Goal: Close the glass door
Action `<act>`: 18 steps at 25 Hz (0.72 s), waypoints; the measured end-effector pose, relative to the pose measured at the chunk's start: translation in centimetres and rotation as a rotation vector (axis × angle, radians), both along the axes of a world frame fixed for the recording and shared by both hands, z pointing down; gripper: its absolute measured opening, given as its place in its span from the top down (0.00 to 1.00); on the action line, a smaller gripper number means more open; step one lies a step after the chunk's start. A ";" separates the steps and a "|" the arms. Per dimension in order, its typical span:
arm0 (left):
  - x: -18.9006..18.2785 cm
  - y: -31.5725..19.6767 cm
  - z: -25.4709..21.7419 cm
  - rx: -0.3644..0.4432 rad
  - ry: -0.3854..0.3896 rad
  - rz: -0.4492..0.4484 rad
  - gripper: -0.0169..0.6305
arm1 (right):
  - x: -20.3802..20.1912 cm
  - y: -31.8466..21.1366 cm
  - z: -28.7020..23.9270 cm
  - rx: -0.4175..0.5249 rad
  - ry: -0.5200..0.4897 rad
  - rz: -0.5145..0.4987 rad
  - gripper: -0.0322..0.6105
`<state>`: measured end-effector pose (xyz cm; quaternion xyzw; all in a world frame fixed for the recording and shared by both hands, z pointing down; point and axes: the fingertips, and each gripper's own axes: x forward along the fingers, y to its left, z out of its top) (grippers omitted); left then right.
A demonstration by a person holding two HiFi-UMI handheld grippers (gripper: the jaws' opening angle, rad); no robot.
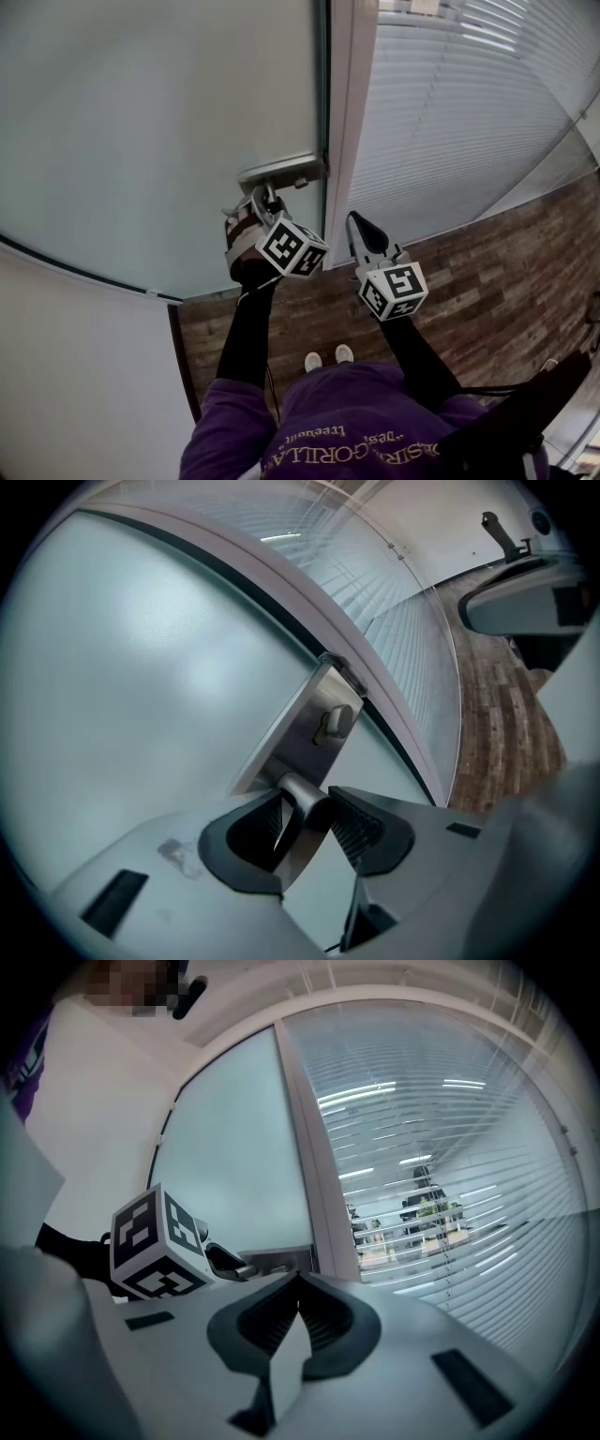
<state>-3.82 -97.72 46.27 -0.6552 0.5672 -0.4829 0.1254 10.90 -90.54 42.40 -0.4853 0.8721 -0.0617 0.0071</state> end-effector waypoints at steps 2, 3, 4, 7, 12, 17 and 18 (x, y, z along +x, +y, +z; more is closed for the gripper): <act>-0.1 -0.1 0.1 0.003 0.003 0.003 0.75 | -0.3 -0.2 0.0 0.002 -0.002 -0.004 0.96; -0.1 -0.2 0.0 0.006 0.005 0.004 0.75 | -0.5 -0.2 0.0 0.003 -0.002 -0.007 0.96; -0.2 -0.2 0.0 0.014 0.001 0.006 0.75 | -0.7 -0.2 -0.1 0.004 -0.002 -0.010 0.96; -0.2 0.2 -0.3 0.091 -0.069 0.024 0.75 | -1.2 0.2 -0.2 0.004 0.006 -0.017 0.96; -0.2 1.9 -0.8 0.288 -0.191 0.043 0.73 | -0.8 1.2 -0.1 0.001 0.012 -0.014 0.96; -1.4 5.4 -2.2 0.435 -0.075 0.004 0.73 | -0.7 1.4 -0.4 0.002 0.008 -0.004 0.96; -1.6 6.8 -2.6 0.464 -0.008 -0.003 0.73 | -0.8 1.5 -0.7 0.009 0.007 -0.007 0.96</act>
